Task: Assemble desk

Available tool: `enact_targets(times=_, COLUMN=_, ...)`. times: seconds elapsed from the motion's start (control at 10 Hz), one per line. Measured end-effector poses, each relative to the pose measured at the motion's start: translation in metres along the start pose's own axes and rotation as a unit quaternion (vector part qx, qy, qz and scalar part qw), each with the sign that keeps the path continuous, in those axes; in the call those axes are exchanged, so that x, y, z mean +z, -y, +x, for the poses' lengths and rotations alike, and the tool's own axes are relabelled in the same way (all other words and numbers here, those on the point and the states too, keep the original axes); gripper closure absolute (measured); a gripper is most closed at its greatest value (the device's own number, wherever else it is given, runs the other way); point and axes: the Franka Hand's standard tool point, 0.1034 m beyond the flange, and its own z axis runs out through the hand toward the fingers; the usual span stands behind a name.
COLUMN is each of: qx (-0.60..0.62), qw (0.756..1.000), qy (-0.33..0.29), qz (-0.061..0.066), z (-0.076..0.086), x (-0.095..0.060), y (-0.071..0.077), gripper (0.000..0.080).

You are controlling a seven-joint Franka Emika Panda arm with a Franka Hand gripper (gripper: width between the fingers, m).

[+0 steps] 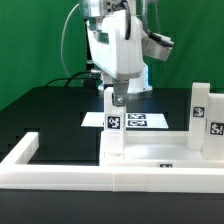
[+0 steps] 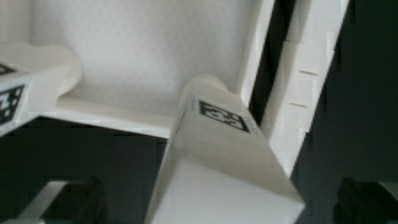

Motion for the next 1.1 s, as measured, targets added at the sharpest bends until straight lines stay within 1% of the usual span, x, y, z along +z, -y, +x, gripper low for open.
enact_targets(times=0.2, qx=-0.116, qw=0.993, qy=-0.009, qz=-0.012, z=0.0, x=-0.0017, y=0.0003, gripper=0.015)
enact_targets(times=0.3, qx=-0.182, qw=0.983, qy=-0.011, qz=-0.012, z=0.0013, x=-0.0024, y=0.0011, gripper=0.015)
enact_targets(times=0.5, qx=-0.285, qw=0.958, qy=-0.011, qz=-0.015, z=0.0021, x=-0.0024, y=0.0006, gripper=0.015)
enact_targets(times=0.6, qx=-0.335, qw=0.942, qy=-0.01, qz=-0.015, z=0.0015, x=-0.0022, y=0.0008, gripper=0.015)
enact_targets(times=0.8, qx=-0.399, qw=0.917, qy=-0.01, qz=-0.016, z=-0.0032, x=-0.0002, y=0.0024, gripper=0.015)
enact_targets(times=0.9, qx=-0.443, qw=0.896, qy=-0.011, qz=-0.021, z=-0.0037, x=0.0008, y=0.0017, gripper=0.015)
enact_targets(times=1.0, qx=-0.469, qw=0.883, qy=-0.011, qz=-0.022, z=-0.0034, x=0.0011, y=0.0013, gripper=0.015)
enact_targets(times=1.1, qx=-0.48, qw=0.877, qy=-0.01, qz=-0.023, z=-0.0027, x=0.0012, y=0.001, gripper=0.0277)
